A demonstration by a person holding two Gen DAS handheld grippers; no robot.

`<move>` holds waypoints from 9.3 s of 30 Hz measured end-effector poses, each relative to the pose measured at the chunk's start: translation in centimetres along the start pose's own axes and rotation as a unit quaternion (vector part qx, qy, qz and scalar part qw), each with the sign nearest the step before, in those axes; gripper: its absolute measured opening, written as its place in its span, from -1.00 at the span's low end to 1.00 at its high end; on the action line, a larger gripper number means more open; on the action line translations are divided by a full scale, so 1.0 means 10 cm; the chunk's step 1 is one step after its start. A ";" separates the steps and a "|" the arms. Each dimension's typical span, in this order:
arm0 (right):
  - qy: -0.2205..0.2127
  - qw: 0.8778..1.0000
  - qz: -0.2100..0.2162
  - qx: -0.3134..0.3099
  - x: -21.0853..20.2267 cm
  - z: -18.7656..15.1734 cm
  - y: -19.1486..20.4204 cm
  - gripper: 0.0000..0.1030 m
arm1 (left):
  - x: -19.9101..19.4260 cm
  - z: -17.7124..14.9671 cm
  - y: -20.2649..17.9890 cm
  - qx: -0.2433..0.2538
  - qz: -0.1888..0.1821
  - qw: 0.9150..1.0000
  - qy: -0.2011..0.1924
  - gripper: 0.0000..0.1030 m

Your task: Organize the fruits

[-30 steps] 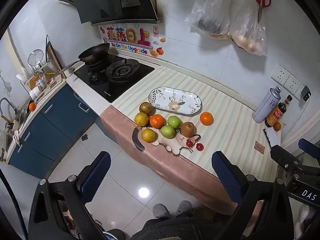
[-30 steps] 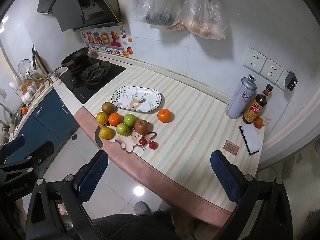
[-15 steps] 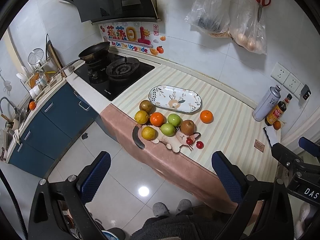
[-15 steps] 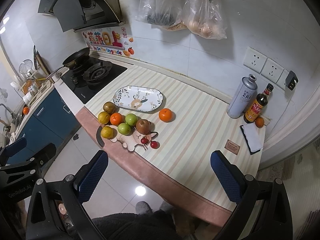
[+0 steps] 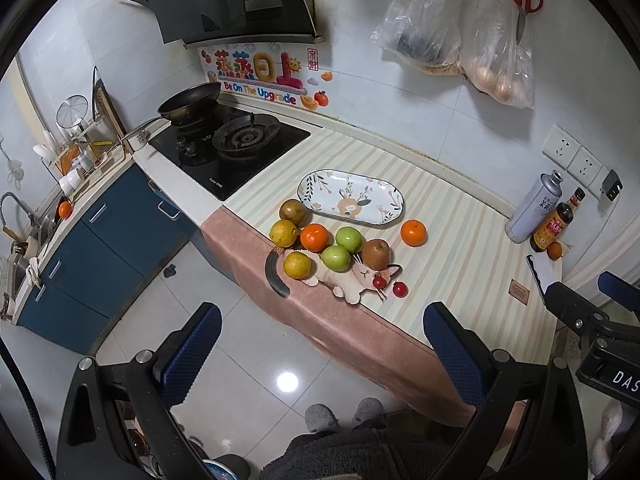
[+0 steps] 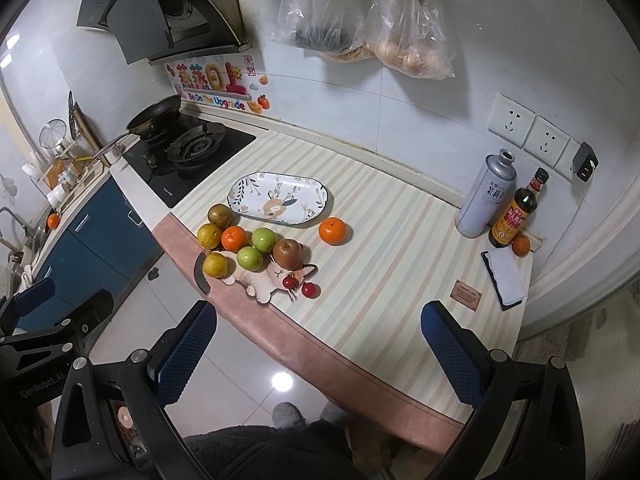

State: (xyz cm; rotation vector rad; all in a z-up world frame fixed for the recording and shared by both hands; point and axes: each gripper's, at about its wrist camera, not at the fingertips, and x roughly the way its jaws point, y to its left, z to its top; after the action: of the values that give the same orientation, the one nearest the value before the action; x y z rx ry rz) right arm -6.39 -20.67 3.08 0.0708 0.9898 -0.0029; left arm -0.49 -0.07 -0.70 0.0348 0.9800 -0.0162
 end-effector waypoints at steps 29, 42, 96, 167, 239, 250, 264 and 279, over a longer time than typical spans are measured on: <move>0.001 1.000 0.003 -0.006 -0.01 0.03 0.15 1.00 | -0.09 0.04 0.08 -0.004 0.002 1.000 -0.003 1.00; 0.000 1.000 0.008 -0.007 -0.01 0.00 0.13 1.00 | -0.09 0.03 0.08 -0.004 0.002 1.000 -0.004 1.00; 0.299 0.944 0.038 0.131 4.88 0.50 0.72 0.32 | 4.61 0.91 0.91 0.128 -0.047 0.950 0.281 0.22; 0.233 0.967 -0.030 0.097 5.16 1.79 0.58 0.81 | 4.60 2.14 0.35 0.095 -0.045 0.973 0.208 0.66; 0.324 0.930 0.118 0.128 4.71 0.10 0.85 0.19 | 4.21 0.18 0.82 0.038 -0.052 0.952 0.298 0.66; 0.322 0.925 0.137 0.151 4.88 0.18 0.82 0.15 | 4.29 0.18 0.74 0.042 -0.055 0.957 0.283 0.08; 0.217 0.952 0.122 0.179 4.41 1.02 0.51 0.15 | 3.53 0.99 0.49 0.042 -0.120 0.971 0.204 0.08; 0.217 0.963 0.024 0.160 5.41 1.75 0.22 0.15 | 4.87 2.12 0.63 0.079 -0.064 0.968 0.229 0.08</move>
State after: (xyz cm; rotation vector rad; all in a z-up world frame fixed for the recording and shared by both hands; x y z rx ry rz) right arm 37.98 -17.94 -32.46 0.4076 1.4207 -0.1068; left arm 44.44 5.59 -29.21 0.1265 1.4414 -0.2129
